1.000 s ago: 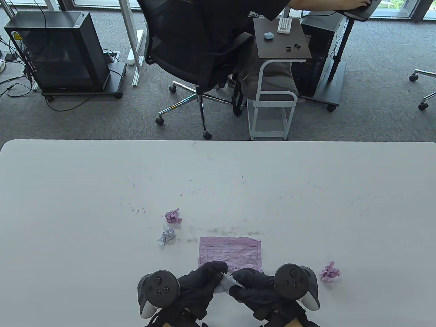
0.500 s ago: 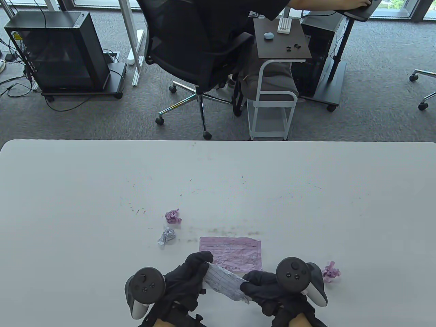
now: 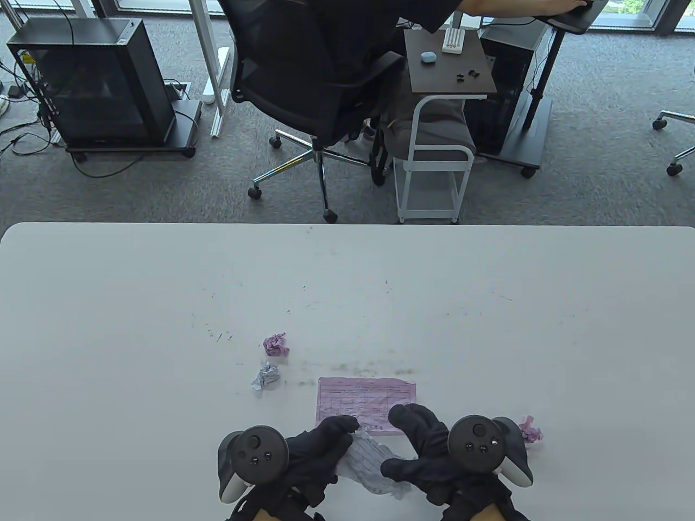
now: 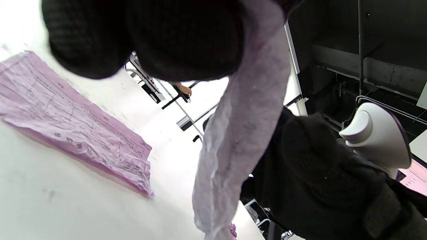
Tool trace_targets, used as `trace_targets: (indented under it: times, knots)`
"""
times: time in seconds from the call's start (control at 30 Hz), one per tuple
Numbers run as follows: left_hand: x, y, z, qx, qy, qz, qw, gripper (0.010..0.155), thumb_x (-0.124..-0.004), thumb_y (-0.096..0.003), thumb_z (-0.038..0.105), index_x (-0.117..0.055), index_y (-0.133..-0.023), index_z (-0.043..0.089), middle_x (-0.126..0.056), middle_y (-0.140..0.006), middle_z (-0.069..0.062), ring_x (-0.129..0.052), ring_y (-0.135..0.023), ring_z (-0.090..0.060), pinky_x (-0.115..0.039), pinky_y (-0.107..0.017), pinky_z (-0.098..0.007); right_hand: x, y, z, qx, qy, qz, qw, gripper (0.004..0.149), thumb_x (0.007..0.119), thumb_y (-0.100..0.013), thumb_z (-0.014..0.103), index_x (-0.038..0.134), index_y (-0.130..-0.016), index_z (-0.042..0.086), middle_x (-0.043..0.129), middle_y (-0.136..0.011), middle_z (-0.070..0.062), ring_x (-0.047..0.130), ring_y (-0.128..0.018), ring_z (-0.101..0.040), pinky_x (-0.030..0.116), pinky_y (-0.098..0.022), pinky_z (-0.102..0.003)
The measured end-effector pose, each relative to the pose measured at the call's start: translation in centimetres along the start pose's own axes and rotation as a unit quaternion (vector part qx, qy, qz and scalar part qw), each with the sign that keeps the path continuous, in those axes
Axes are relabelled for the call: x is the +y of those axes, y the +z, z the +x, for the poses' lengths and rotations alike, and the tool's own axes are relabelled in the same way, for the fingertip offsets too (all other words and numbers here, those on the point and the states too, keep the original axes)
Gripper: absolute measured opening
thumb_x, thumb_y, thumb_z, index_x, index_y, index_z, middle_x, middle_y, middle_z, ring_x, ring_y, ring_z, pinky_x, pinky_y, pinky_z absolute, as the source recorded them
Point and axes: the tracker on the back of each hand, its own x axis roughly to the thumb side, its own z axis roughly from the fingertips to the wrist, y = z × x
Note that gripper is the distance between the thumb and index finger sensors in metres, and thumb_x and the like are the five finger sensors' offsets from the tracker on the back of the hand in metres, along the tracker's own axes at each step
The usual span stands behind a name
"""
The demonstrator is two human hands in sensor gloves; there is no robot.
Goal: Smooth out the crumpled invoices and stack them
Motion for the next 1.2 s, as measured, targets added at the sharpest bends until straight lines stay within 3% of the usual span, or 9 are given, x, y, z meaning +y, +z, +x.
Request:
trace_targets:
  times: [0.1,0.2,0.33,0.43,0.63,0.8,0.9,1.0,1.2]
  knots:
    - [-0.2,0.0,-0.4,0.005,0.058,-0.018,0.998,0.043,-0.066,-0.0592,0.029,-0.07,-0.099,0.013,-0.089,-0.07,-0.014,-0.1,-0.035,-0.018,-0.088,-0.035,-0.045,1.1,-0.6,0.7,-0.025,-0.013,-0.008,1.0,0.07,0.081,-0.052,0.04,0.045,-0.105,0.014,0.051,-0.105,-0.032,0.074,-0.081,-0.046,0.074,-0.054,-0.057]
    - [-0.1,0.0,-0.8,0.011,0.083,-0.034,0.996,0.043,-0.066,-0.0593,0.029,-0.069,-0.099,0.012,-0.089,-0.071,-0.014,-0.099,-0.036,-0.018,-0.087,-0.035,-0.045,1.0,-0.8,0.9,-0.035,-0.031,-0.061,0.997,0.041,0.079,-0.053,0.028,0.072,-0.09,0.013,0.087,-0.082,-0.023,0.097,-0.056,-0.031,0.087,-0.041,-0.047]
    - [-0.5,-0.2,-0.8,0.009,0.094,-0.051,0.994,0.047,-0.067,-0.0595,0.031,-0.065,-0.102,0.011,-0.087,-0.076,-0.015,-0.099,-0.041,-0.02,-0.086,-0.039,-0.046,0.5,-0.4,0.6,-0.023,-0.026,-0.069,0.997,0.041,0.08,-0.052,0.027,0.073,-0.089,0.01,0.096,-0.064,-0.015,0.099,-0.036,-0.019,0.09,-0.027,-0.036]
    - [-1.0,-0.4,-0.8,0.018,0.072,-0.09,0.993,0.074,-0.079,-0.0545,0.043,-0.048,-0.11,0.006,-0.078,-0.09,-0.018,-0.098,-0.054,-0.026,-0.084,-0.046,-0.05,0.1,0.0,0.7,-0.016,0.018,-0.094,0.995,0.041,0.08,-0.052,0.028,0.073,-0.088,0.01,0.097,-0.059,-0.012,0.097,-0.03,-0.015,0.089,-0.023,-0.033]
    - [-0.9,-0.6,-1.1,0.043,0.038,-0.11,0.992,0.06,-0.085,-0.0542,0.022,-0.061,-0.106,0.006,-0.084,-0.082,-0.015,-0.1,-0.048,-0.022,-0.086,-0.042,-0.048,-0.6,0.2,0.4,0.008,0.009,-0.112,0.994,0.041,0.081,-0.052,0.031,0.076,-0.086,0.009,0.098,-0.053,-0.009,0.095,-0.023,-0.011,0.088,-0.018,-0.03]
    - [-0.4,-0.5,-1.2,0.069,-0.006,-0.097,0.993,0.056,-0.083,-0.0553,0.02,-0.063,-0.105,0.004,-0.084,-0.081,-0.017,-0.099,-0.048,-0.024,-0.085,-0.042,-0.049,-1.1,0.4,0.1,0.017,0.014,-0.12,0.993,0.041,0.081,-0.052,0.031,0.077,-0.086,0.009,0.098,-0.051,-0.009,0.094,-0.022,-0.011,0.088,-0.017,-0.03]
    - [0.4,-0.2,-0.4,0.017,-0.079,-0.069,0.994,0.083,-0.086,-0.0536,0.041,-0.038,-0.113,0.008,-0.052,-0.105,-0.02,-0.084,-0.075,-0.038,-0.076,-0.053,-0.055,-0.9,0.4,0.2,0.019,0.042,-0.113,0.993,0.041,0.082,-0.052,0.032,0.077,-0.085,0.009,0.098,-0.051,-0.009,0.095,-0.022,-0.011,0.088,-0.017,-0.03]
    - [0.9,0.0,1.2,-0.039,-0.12,-0.033,0.991,0.092,-0.088,-0.0492,0.049,-0.037,-0.114,0.009,-0.036,-0.11,-0.022,-0.067,-0.088,-0.046,-0.067,-0.06,-0.062,-0.2,0.1,0.6,-0.004,0.05,-0.086,0.995,0.041,0.082,-0.051,0.032,0.077,-0.085,0.01,0.098,-0.052,-0.009,0.095,-0.023,-0.011,0.089,-0.018,-0.031]
    - [-0.3,-0.2,2.8,-0.056,-0.166,-0.075,0.982,0.067,-0.087,-0.0512,0.039,-0.063,-0.104,0.007,-0.052,-0.106,-0.027,-0.078,-0.084,-0.044,-0.072,-0.057,-0.061,1.5,-0.7,1.7,-0.039,0.037,-0.052,0.997,0.042,0.082,-0.051,0.032,0.077,-0.086,0.01,0.098,-0.054,-0.009,0.096,-0.026,-0.013,0.089,-0.02,-0.031]
